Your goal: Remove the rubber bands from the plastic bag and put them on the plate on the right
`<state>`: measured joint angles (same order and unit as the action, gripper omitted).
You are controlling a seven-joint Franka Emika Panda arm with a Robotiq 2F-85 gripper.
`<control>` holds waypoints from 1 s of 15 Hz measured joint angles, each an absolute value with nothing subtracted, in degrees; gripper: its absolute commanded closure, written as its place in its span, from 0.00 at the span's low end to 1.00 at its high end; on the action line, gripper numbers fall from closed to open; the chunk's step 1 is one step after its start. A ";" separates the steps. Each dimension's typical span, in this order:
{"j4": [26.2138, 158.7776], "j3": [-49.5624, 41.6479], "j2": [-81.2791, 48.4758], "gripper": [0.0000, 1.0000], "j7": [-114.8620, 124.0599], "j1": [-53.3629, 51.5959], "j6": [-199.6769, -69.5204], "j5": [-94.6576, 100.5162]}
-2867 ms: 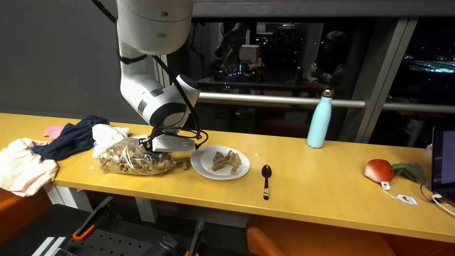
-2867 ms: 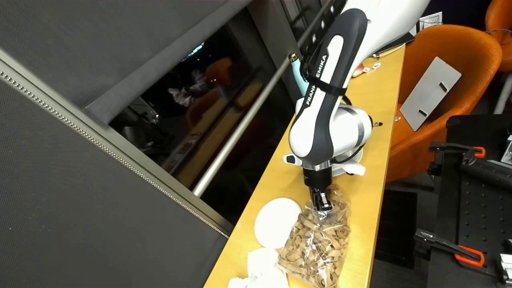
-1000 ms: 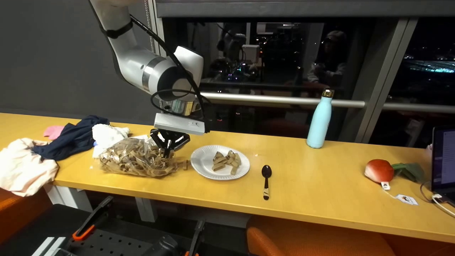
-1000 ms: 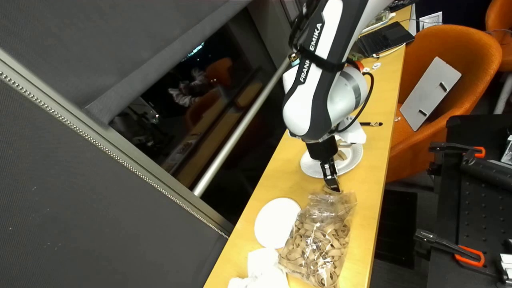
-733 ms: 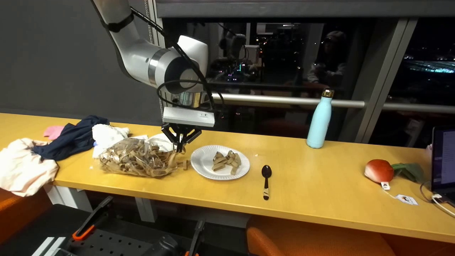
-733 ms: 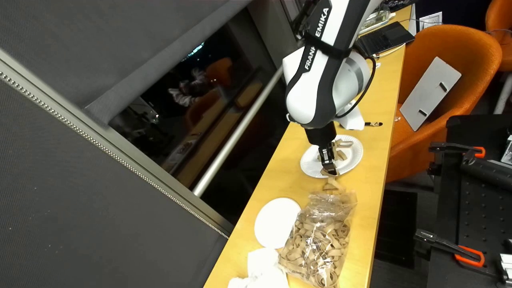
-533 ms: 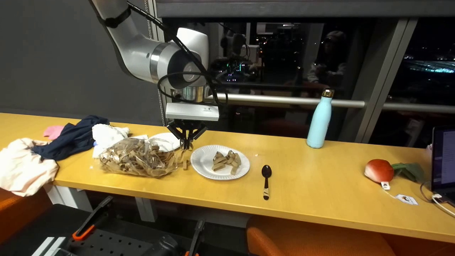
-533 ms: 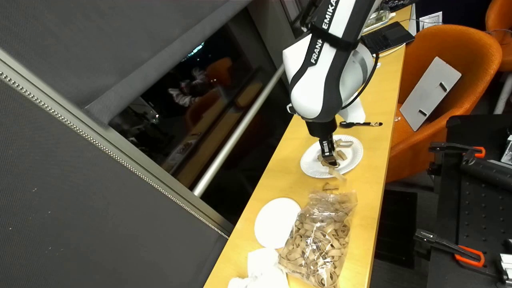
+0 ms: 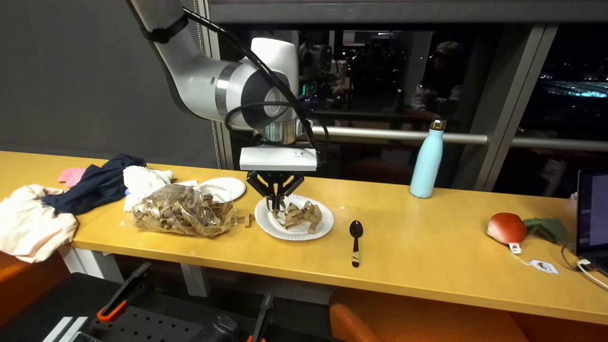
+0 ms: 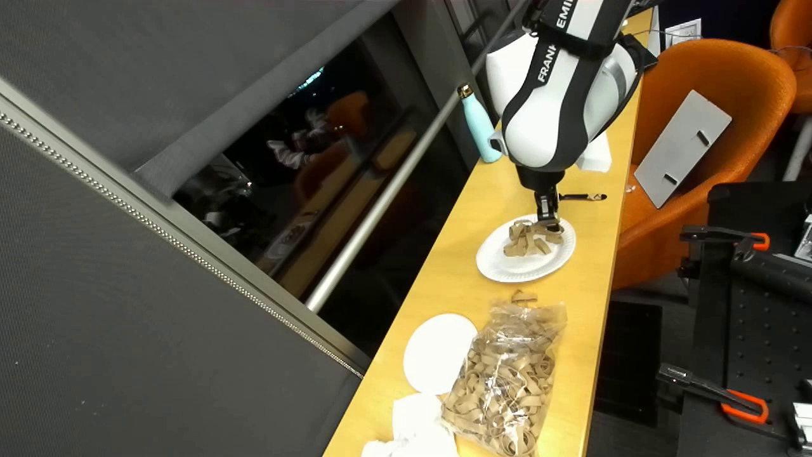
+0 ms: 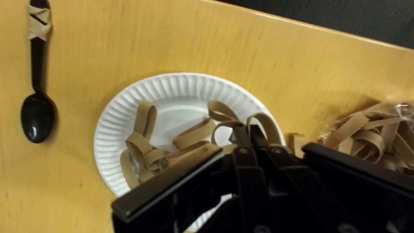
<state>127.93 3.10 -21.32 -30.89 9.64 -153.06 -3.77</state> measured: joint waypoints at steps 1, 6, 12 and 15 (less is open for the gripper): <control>128.12 2.73 -21.36 0.99 -30.92 10.25 -154.19 -3.70; 126.99 1.72 -22.32 0.99 -30.91 11.52 -157.01 -2.75; 121.82 1.84 -27.91 0.99 -31.03 11.87 -158.75 -2.54; 117.75 2.04 -32.23 0.99 -31.04 12.30 -158.74 -2.43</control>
<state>117.75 2.04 -32.23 -31.04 12.30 -158.74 -2.43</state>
